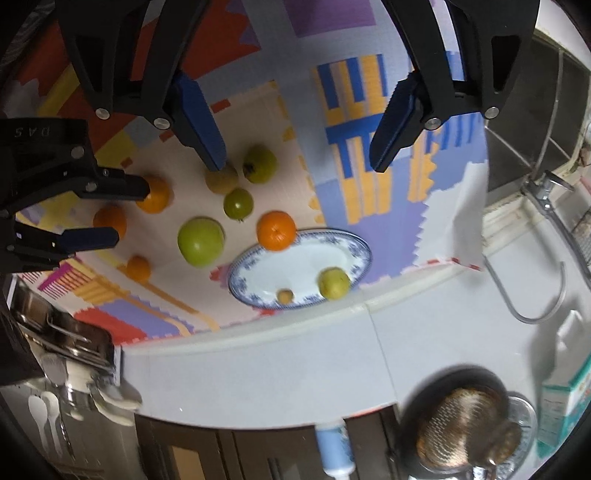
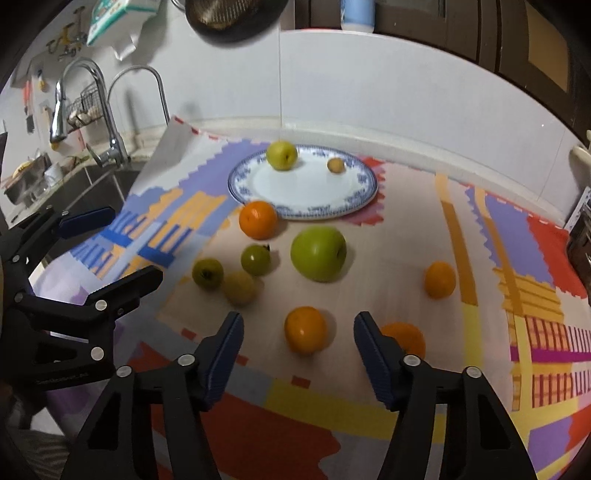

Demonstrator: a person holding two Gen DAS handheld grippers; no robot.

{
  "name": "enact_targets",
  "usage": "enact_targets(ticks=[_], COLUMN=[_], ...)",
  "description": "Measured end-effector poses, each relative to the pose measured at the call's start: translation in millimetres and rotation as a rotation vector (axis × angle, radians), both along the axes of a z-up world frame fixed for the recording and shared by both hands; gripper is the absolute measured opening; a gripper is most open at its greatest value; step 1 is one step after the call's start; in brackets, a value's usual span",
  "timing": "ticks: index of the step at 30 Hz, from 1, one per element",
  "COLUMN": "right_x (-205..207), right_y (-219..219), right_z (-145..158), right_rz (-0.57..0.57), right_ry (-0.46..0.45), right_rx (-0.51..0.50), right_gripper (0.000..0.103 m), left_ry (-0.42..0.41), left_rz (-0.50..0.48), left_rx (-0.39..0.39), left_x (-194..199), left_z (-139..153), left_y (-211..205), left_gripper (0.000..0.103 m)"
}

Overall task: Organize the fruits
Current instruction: 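Lift both tools away from the plate back over the fruits, then grasp a green lime with the left tool while the right tool grasps an orange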

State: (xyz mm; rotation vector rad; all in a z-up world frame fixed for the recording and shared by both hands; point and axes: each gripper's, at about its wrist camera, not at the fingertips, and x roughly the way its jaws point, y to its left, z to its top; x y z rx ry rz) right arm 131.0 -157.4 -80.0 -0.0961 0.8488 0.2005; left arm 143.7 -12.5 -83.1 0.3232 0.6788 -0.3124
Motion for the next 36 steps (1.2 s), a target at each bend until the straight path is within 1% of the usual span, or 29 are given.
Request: enact_targets(ticks=[3,6,8,10,12,17,19,22,26,27,32,36], right_x=[5.4,11.5,14.8,17.3,20.3,26.5,28.3,30.4,31.4,31.6,31.0,29.7], right_y=[-2.7,-5.1,-5.6,-4.8,-4.4,-4.6,-4.9,-5.5,-4.8,-4.9,-4.7,-4.9], right_z=[-7.8,-14.7,-18.4,-21.2,-23.6,-30.6,-32.3,-33.8,-34.2,-34.1,-33.7,-30.7], right_rz=[-0.01,-0.012,-0.011,-0.009,-0.007,-0.001,0.0,0.002,0.011,0.012,0.016,0.017], right_ry=[0.027,0.062,0.078,0.088,0.097,0.129,0.137,0.145,0.146,0.145,0.141,0.133], right_rx=[0.002,0.009,0.012,0.009,0.008,0.018,0.025,0.036,0.045,0.046,0.045,0.053], right_gripper=[0.058,0.053,0.052,0.051,0.048,0.042,0.042,0.039,0.033,0.033,0.032,0.032], left_ry=[0.043,0.065,0.08,0.099,0.12,0.145,0.155,0.174,0.182,0.183,0.175,0.154], left_rz=[-0.017,-0.032,-0.044,-0.051,-0.052,-0.066,-0.067,-0.068,-0.069,-0.069,-0.06,-0.041], left_rx=[-0.001,-0.002,-0.001,-0.003,-0.002,-0.011,-0.019,-0.033,-0.037,-0.038,-0.039,-0.047], left_x=[9.0,16.4,21.4,26.5,31.7,37.9,41.2,44.6,46.6,46.8,45.0,40.9], left_z=[-10.4,-17.9,-22.2,-27.0,-32.0,-37.2,-38.2,-40.6,-43.0,-43.2,-42.1,-35.5], left_y=[-3.7,-7.2,-8.9,-10.7,-12.1,-15.7,-16.4,-18.2,-20.4,-20.5,-21.1,-18.4], left_gripper=[0.076,0.073,0.071,0.067,0.061,0.051,0.048,0.041,0.03,0.029,0.028,0.028])
